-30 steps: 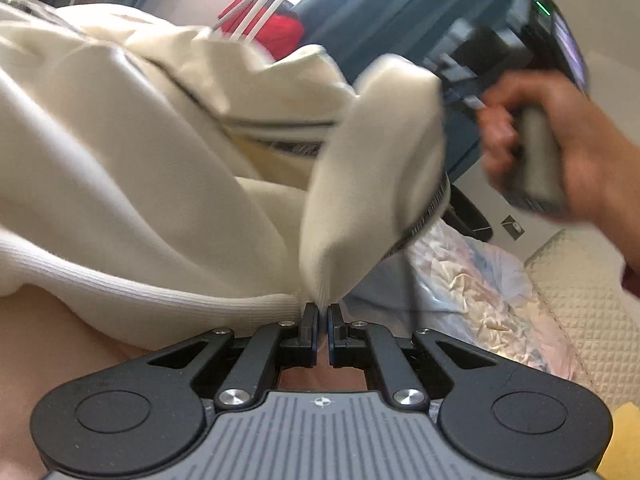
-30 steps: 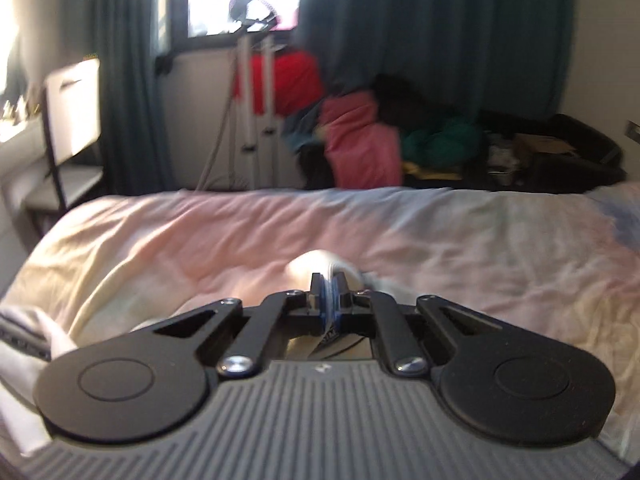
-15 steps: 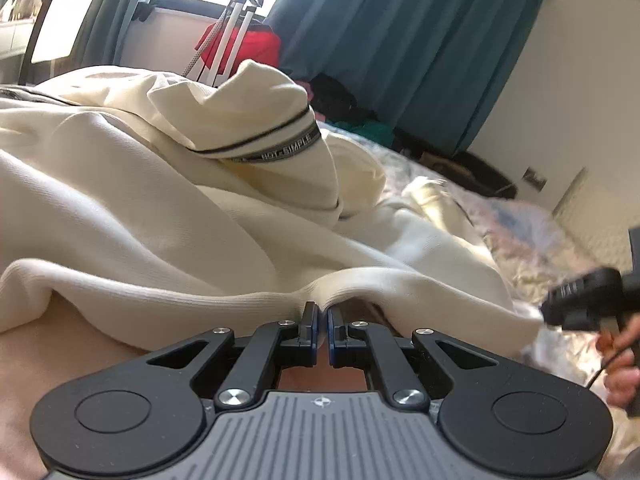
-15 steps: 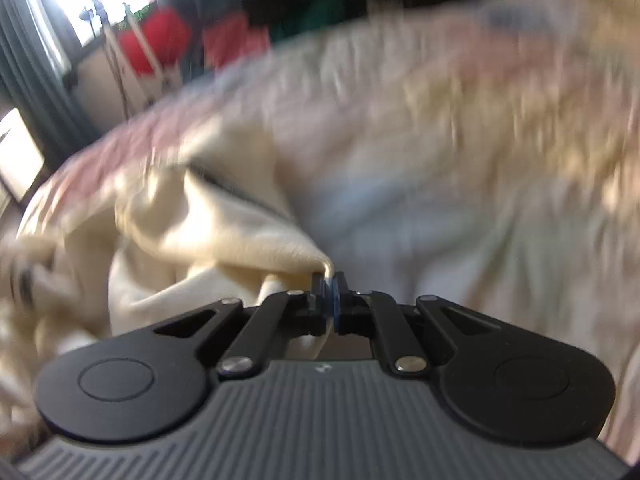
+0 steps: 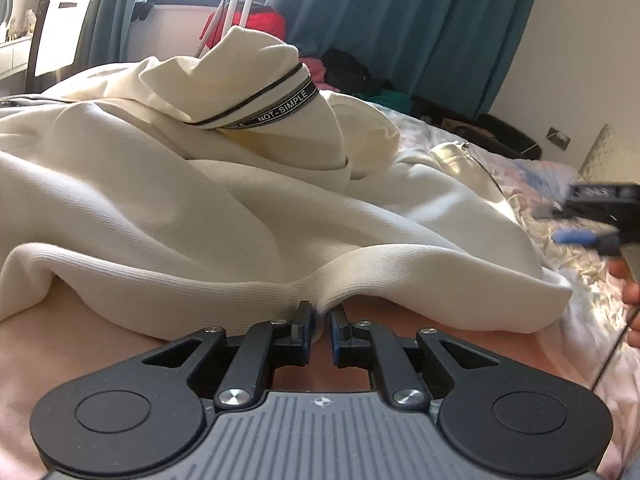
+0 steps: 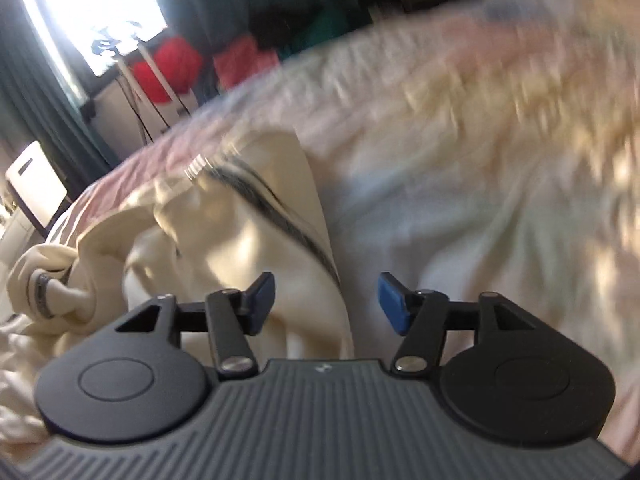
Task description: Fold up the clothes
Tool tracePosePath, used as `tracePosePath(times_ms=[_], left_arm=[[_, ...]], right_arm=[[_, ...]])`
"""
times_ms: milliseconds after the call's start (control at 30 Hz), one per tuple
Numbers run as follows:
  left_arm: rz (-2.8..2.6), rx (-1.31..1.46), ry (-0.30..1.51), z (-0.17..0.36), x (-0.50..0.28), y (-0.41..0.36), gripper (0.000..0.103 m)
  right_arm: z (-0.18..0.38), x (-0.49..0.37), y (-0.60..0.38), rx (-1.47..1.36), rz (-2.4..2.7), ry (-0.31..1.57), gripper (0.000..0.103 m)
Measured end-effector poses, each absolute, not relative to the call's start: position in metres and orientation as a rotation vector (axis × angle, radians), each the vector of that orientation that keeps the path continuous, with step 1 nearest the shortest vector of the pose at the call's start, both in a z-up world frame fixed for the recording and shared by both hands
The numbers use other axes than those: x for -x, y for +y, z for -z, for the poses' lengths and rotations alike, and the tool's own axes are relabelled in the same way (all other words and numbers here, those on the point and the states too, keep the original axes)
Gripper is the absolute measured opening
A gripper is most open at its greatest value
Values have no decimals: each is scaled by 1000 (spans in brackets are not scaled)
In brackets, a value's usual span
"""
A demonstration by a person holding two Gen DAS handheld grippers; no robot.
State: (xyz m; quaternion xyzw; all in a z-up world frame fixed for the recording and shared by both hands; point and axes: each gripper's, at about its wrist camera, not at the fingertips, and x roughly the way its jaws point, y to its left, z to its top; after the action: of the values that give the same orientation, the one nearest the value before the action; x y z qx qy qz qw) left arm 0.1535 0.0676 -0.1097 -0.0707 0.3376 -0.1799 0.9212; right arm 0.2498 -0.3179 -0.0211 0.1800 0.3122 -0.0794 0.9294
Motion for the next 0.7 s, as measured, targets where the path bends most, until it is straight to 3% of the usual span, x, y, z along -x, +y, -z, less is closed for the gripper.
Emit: tracePosePath(times_ms=[267, 367, 400, 433, 467, 533, 700], left_arm=[[385, 193, 684, 114, -162, 69, 15], [394, 204, 678, 115, -167, 69, 16], [395, 204, 676, 115, -168, 68, 16], [395, 204, 674, 115, -168, 68, 16], [396, 204, 672, 116, -169, 67, 16], [397, 204, 668, 115, -170, 66, 16], [407, 193, 643, 109, -166, 62, 16]], right_arm=[[48, -308, -251, 149, -15, 615, 58], [59, -319, -263, 103, -10, 638, 57], [58, -320, -268, 76, 6, 634, 48], [58, -322, -274, 50, 21, 630, 28], [57, -324, -280, 23, 36, 625, 18], [57, -327, -291, -30, 67, 617, 13], [34, -304, -362, -332, 270, 469, 10]])
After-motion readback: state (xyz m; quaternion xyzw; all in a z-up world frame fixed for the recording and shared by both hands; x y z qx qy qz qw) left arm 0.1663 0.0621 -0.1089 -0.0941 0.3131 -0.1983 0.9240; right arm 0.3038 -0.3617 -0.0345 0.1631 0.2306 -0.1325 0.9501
